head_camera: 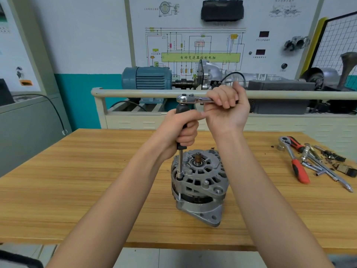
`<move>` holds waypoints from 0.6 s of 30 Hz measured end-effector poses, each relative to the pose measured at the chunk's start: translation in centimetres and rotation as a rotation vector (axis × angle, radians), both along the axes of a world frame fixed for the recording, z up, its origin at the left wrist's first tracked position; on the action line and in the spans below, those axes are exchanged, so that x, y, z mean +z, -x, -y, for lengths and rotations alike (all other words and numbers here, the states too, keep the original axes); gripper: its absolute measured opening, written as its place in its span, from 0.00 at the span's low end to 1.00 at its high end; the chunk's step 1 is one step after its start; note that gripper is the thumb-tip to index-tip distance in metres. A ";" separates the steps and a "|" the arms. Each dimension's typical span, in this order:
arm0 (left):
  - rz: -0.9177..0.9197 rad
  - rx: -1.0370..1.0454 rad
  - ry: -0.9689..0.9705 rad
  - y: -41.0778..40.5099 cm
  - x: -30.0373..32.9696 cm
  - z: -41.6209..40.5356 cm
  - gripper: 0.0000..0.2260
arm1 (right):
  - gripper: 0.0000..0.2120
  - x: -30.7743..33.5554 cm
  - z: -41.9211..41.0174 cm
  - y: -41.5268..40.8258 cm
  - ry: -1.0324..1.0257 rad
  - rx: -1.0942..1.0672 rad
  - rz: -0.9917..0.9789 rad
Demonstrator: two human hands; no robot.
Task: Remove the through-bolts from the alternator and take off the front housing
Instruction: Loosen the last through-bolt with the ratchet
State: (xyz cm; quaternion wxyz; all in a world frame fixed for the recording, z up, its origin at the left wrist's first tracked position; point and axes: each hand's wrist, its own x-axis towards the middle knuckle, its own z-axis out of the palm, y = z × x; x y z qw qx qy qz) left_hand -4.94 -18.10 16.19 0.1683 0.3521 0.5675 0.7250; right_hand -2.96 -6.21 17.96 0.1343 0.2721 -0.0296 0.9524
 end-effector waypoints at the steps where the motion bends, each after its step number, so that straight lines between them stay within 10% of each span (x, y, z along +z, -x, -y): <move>1: 0.016 0.039 -0.001 0.0 0.0 0.0 0.23 | 0.21 0.1 0.3 -0.6 -0.049 -0.074 0.001; 11: 0.002 0.392 -0.091 -0.8 -0.4 -1.0 0.15 | 0.16 -1.2 5.4 -4.7 -0.623 -1.080 -0.297; 18: -0.068 0.238 -0.028 -0.2 -0.5 0.0 0.19 | 0.23 0.0 1.4 -2.9 -0.344 -0.416 -0.177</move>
